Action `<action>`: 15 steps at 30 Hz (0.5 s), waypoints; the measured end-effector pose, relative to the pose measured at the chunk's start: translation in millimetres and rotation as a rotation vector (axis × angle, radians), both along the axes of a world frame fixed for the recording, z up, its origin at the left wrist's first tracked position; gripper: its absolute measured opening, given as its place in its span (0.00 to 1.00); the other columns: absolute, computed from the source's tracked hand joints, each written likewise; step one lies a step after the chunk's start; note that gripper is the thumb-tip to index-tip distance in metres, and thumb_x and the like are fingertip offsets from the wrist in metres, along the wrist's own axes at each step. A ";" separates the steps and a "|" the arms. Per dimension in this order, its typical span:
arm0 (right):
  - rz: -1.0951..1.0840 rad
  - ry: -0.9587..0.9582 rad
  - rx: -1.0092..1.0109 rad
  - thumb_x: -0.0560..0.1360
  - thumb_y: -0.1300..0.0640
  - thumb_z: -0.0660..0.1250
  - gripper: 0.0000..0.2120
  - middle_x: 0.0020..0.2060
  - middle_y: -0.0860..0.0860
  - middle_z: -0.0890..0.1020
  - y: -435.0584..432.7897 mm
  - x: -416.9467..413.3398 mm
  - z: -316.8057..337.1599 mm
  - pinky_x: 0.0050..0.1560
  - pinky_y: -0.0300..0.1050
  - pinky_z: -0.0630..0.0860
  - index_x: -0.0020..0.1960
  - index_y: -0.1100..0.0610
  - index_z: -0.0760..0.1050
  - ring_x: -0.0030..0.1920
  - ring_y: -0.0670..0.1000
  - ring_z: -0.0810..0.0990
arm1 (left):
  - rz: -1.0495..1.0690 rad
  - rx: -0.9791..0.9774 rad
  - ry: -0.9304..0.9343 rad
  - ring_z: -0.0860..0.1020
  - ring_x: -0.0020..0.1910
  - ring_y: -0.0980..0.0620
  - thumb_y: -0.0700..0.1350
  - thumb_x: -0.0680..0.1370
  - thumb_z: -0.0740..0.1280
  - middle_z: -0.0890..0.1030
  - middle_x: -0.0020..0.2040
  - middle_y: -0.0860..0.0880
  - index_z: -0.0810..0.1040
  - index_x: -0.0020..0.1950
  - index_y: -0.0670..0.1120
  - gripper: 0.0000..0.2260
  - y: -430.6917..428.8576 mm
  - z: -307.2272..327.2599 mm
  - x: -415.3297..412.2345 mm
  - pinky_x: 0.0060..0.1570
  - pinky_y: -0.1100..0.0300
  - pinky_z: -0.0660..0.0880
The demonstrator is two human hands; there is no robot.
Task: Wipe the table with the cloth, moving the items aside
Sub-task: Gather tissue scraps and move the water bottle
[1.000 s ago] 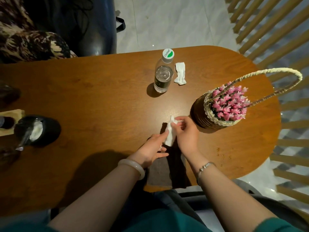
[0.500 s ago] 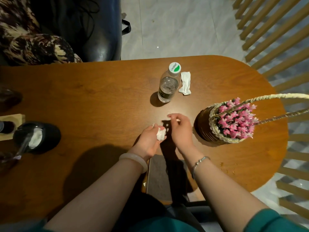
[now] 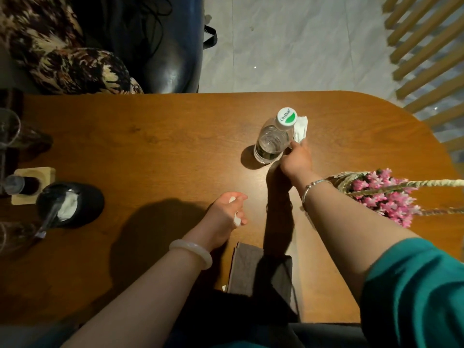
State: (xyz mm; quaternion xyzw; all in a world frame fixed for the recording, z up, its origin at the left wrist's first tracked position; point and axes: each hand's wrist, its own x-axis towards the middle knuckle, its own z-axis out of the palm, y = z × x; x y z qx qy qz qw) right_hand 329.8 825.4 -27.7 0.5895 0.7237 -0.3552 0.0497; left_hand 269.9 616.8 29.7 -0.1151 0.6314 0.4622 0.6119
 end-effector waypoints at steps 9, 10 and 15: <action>-0.216 0.211 0.181 0.78 0.66 0.62 0.10 0.57 0.58 0.76 -112.4 39.6 30.4 0.62 0.44 0.68 0.58 0.66 0.76 0.58 0.56 0.75 | 0.080 0.062 -0.006 0.74 0.64 0.45 0.31 0.81 0.56 0.73 0.68 0.39 0.69 0.69 0.39 0.17 1.9 -1.0 2.5 0.66 0.52 0.71; -0.252 0.261 0.149 0.79 0.65 0.63 0.11 0.56 0.55 0.77 -132.2 43.5 37.9 0.60 0.41 0.69 0.59 0.64 0.77 0.56 0.52 0.75 | 0.090 0.048 -0.007 0.74 0.65 0.45 0.32 0.81 0.56 0.73 0.68 0.39 0.69 0.70 0.39 0.17 -1.0 -1.0 3.7 0.67 0.53 0.70; -0.273 0.467 -0.112 0.77 0.62 0.67 0.12 0.46 0.47 0.81 -193.0 47.3 64.9 0.49 0.38 0.77 0.58 0.51 0.76 0.46 0.42 0.79 | 0.215 -0.001 -0.048 0.76 0.63 0.41 0.36 0.83 0.55 0.74 0.66 0.36 0.68 0.70 0.37 0.16 -18.8 -1.8 0.7 0.62 0.51 0.73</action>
